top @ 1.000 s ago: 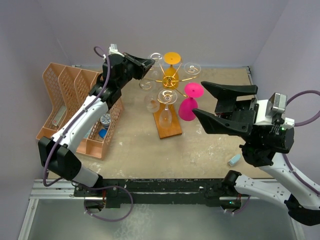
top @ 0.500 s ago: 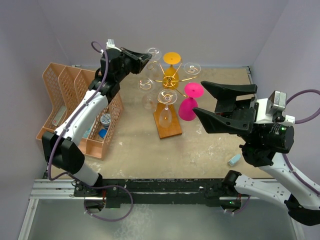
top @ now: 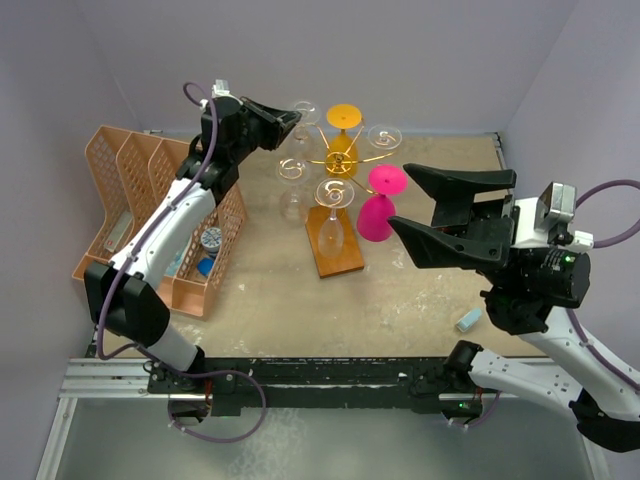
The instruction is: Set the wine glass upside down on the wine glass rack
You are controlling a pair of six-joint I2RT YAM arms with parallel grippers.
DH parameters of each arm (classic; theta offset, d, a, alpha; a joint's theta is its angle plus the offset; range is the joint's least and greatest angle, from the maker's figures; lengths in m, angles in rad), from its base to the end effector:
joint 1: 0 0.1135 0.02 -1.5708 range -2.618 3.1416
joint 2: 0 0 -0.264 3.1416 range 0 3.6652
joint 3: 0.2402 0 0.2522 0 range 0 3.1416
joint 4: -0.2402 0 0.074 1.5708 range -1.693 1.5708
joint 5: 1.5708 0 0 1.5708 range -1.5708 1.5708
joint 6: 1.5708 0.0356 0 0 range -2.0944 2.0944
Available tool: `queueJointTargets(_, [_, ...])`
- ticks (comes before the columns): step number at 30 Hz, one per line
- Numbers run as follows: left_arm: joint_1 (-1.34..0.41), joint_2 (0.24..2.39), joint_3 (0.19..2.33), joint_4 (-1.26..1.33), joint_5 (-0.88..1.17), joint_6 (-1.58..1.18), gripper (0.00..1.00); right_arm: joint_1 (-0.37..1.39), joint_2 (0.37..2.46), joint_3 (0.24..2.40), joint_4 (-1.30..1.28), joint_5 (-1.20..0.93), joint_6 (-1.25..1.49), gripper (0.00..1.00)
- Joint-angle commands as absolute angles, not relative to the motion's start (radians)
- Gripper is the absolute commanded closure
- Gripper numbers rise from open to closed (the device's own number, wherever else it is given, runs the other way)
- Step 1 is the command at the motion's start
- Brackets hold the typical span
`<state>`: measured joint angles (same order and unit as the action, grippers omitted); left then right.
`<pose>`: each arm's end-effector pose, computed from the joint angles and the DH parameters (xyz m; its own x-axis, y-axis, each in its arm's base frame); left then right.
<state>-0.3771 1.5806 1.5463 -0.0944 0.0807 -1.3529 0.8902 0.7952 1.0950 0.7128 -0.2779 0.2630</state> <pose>0.3504 -0.1419 0.4150 -0.4567 -0.8658 -0.2043 -0.0211 0.2401 -0.9705 0.0609 0.0907 0.5235 0.2973 0.7645 -0.5719 -0.9487 0.3039 -0.0870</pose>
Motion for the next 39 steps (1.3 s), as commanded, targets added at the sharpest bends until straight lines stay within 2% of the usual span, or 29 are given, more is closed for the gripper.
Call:
queueJointTargets(1, [-0.364, 1.481, 1.549, -0.033, 0.046, -1.313, 1.00, 0.892, 0.779, 1.094, 0.745, -0.254, 0.285, 0.27])
queueJointTargets(31, [-0.325, 1.427, 1.455, -0.120, 0.137, -1.218, 0.97, 0.892, 0.773, 1.081, 0.753, -0.250, 0.299, 0.28])
queueJointTargets(39, [-0.326, 1.434, 1.445, -0.133, 0.157, -1.210, 0.91, 0.892, 0.773, 1.080, 0.757, -0.250, 0.297, 0.28])
